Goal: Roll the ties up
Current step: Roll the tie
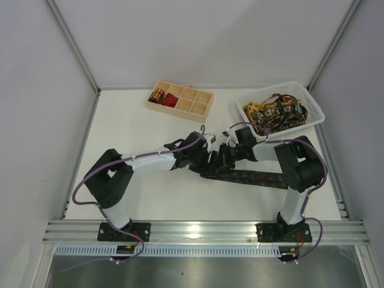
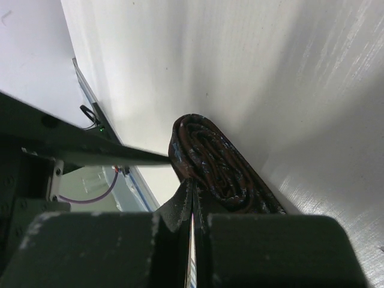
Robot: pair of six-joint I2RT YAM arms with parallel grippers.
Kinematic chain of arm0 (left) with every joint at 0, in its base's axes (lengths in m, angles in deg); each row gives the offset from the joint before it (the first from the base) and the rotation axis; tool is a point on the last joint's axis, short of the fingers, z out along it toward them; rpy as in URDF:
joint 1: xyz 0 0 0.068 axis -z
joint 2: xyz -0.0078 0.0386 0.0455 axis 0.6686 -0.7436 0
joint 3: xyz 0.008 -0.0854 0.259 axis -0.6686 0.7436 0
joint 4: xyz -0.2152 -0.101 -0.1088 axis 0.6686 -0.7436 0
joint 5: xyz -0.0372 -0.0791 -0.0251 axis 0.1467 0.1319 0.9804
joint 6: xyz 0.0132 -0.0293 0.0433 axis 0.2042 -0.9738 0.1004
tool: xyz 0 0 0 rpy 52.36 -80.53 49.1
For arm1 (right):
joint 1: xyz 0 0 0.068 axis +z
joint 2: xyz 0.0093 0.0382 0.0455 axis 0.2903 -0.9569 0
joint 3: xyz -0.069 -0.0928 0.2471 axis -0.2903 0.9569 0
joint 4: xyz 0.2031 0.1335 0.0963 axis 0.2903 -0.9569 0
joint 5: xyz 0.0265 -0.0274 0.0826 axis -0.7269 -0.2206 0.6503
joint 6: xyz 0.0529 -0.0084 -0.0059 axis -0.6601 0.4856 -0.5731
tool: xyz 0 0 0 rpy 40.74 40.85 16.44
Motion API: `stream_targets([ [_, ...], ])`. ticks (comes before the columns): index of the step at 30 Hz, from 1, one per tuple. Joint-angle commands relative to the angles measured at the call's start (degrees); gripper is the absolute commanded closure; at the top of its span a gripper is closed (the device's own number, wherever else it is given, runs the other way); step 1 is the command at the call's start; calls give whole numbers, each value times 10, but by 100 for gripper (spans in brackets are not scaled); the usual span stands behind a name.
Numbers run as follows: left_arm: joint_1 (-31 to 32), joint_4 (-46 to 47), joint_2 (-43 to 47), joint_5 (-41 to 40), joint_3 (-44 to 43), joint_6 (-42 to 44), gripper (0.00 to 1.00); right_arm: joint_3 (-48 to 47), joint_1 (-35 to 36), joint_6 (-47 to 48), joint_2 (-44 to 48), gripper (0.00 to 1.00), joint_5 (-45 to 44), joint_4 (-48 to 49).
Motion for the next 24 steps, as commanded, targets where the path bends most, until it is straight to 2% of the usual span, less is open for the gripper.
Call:
stream_targets([
  [1, -39, -74, 50, 16, 27, 17, 31, 23, -2, 21, -22, 100, -69, -15],
  [6, -86, -69, 89, 31, 46, 35, 32, 24, -2, 17, -31, 100, -64, -15],
  [10, -87, -52, 96, 20, 35, 113, 36, 20, -2, 14, -26, 100, -58, 1],
  [15, -80, 11, 137, 37, 53, 204, 28, 12, -2, 22, -21, 100, -58, -6],
  [18, -67, 13, 139, 47, 37, 263, 23, 15, -2, 22, -21, 100, -56, -6],
  [19, -61, 27, 138, 51, 38, 303, 17, 15, -2, 21, -23, 100, -56, -5],
  [20, -61, 34, 134, 53, 39, 314, 14, 15, -3, 19, -23, 100, -56, -4],
  [24, -55, 27, 75, 92, 13, 371, 12, 16, -3, 16, -23, 100, -51, 2],
])
